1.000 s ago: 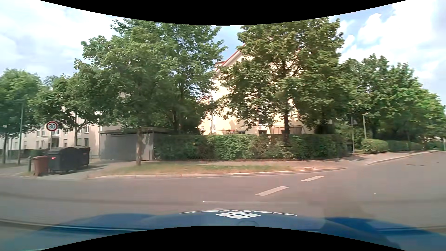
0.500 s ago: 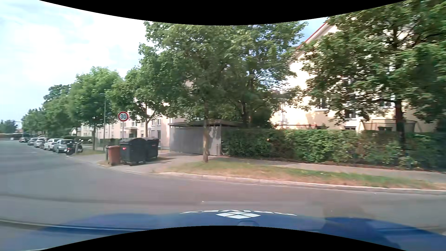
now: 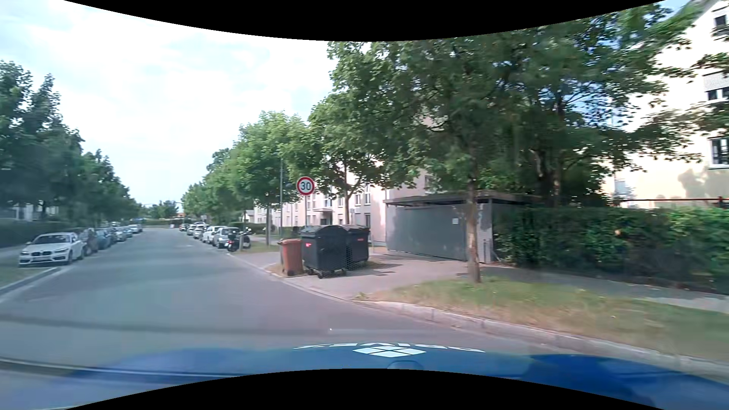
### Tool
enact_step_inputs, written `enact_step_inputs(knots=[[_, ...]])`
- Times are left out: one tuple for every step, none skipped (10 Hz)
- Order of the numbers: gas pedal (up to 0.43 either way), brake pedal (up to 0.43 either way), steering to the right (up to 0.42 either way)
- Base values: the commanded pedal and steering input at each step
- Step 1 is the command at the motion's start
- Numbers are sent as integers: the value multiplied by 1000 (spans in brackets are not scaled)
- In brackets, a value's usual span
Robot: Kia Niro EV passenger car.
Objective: Follow the waypoints while adhering to traffic rules and regulations
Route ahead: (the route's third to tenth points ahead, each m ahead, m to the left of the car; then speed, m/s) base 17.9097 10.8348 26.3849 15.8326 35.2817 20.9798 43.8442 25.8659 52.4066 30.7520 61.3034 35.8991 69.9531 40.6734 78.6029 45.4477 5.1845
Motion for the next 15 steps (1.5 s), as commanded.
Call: enact_step_inputs(knots=[[189, 0, -451], [189, 0, -425], [189, 0, -400], [177, 0, -365], [169, 0, -326], [169, 0, -296], [150, 0, -250], [138, 0, -216], [138, 0, -185], [138, 0, -167], [138, 0, -153], [138, 0, -138], [138, 0, -113], [138, 0, -92], [150, 0, -75]])
